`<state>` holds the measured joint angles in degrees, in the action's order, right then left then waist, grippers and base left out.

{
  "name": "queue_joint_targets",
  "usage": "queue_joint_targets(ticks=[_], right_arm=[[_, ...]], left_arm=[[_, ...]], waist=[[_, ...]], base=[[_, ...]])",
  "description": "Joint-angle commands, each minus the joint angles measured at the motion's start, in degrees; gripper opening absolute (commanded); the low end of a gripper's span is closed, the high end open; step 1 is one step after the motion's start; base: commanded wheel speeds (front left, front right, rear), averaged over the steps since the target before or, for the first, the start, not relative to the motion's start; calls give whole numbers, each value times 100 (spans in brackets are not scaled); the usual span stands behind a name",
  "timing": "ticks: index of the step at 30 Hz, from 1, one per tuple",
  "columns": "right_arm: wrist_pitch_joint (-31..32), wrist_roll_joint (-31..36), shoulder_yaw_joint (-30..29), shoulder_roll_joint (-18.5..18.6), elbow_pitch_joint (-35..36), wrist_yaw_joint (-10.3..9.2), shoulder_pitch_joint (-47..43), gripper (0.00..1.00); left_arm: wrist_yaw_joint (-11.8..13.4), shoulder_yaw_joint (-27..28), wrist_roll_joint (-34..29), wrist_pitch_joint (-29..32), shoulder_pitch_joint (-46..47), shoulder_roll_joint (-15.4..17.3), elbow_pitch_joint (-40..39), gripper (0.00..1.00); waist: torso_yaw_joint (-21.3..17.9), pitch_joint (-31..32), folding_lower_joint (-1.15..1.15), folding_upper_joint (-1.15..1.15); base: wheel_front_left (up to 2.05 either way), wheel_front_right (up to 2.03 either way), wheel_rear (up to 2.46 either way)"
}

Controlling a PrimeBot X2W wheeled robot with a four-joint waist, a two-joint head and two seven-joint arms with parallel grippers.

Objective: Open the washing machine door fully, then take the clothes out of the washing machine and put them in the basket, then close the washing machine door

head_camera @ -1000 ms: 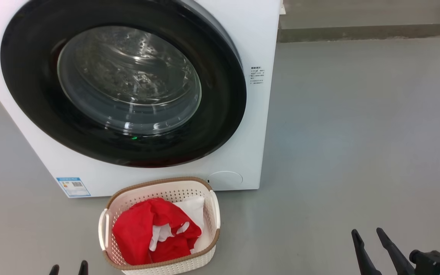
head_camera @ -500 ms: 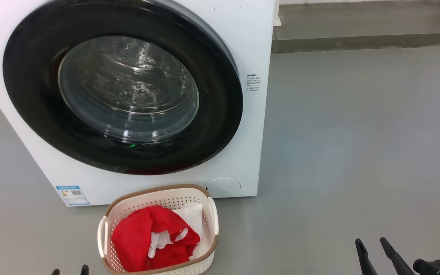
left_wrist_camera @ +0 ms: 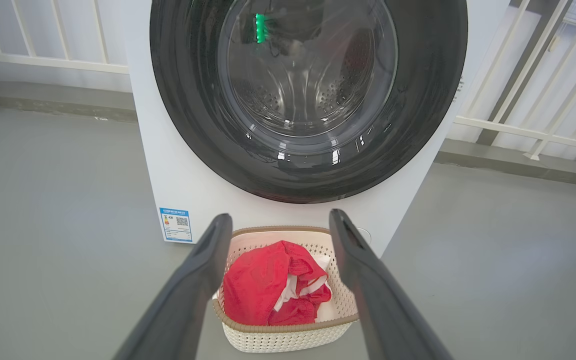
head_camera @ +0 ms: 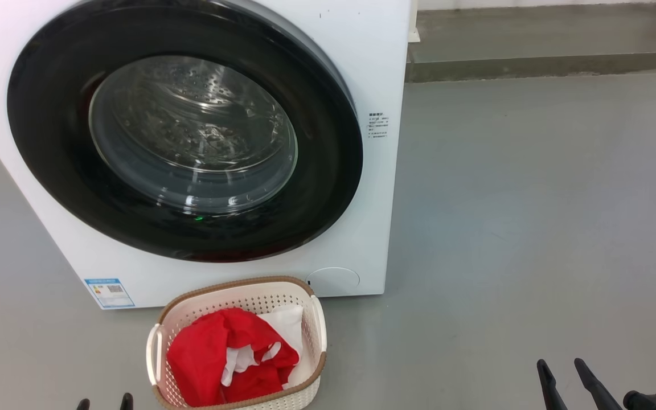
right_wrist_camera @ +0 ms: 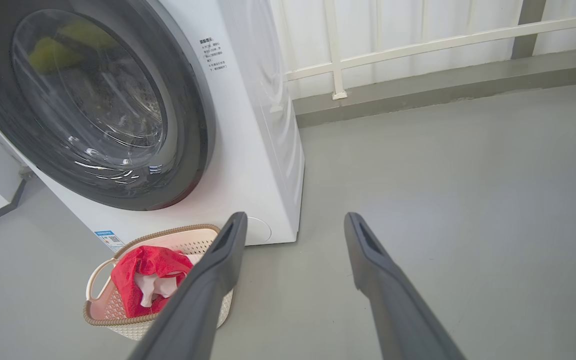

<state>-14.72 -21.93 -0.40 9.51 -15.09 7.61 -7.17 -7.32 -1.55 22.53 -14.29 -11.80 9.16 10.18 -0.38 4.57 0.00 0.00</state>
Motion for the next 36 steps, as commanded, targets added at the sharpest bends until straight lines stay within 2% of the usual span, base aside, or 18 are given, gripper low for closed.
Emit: queue_joint_targets(ticks=[1, 8, 9, 17, 21, 25, 29, 36], right_arm=[[-28, -55, 133, 114, 155, -12, 48, 100], [-28, -53, 132, 124, 165, -12, 48, 100], [-1, 3, -1, -7, -1, 0, 1, 0], [9, 2, 1, -252, -565, 0, -6, 0], [62, -165, -16, -262, -553, 0, 29, 0], [131, -390, -37, -275, -522, -1, 64, 0], [198, -615, -55, -288, -503, -1, 107, 0], [315, -1010, -89, -311, -467, -2, 187, 0]], left_arm=[[-17, 199, 13, -71, 121, 103, -168, 100], [-17, 183, 20, -71, 127, 95, -251, 100], [0, -12, 0, 3, 1, -11, -82, 0], [1, -115, 10, 20, 0, -369, 443, 0], [1, -93, 177, 69, 45, -376, 444, 0], [0, -63, 400, 136, 95, -384, 433, 0], [0, -34, 623, 202, 152, -392, 434, 0], [-1, 18, 1012, 317, 258, -406, 433, 0]], waist=[[3, 0, 0, 0], [14, -19, 0, 0], [13, -18, 0, 0], [13, -19, 0, 0], [14, -28, 2, 0], [14, -30, 13, 0], [15, -55, 1, 0], [17, -84, 0, 0]], base=[[0, 0, 0], [0, 0, 0], [0, 0, 0], [0, 0, 0], [0, 0, 0], [0, 0, 0], [0, 0, 0], [0, 0, 0]])
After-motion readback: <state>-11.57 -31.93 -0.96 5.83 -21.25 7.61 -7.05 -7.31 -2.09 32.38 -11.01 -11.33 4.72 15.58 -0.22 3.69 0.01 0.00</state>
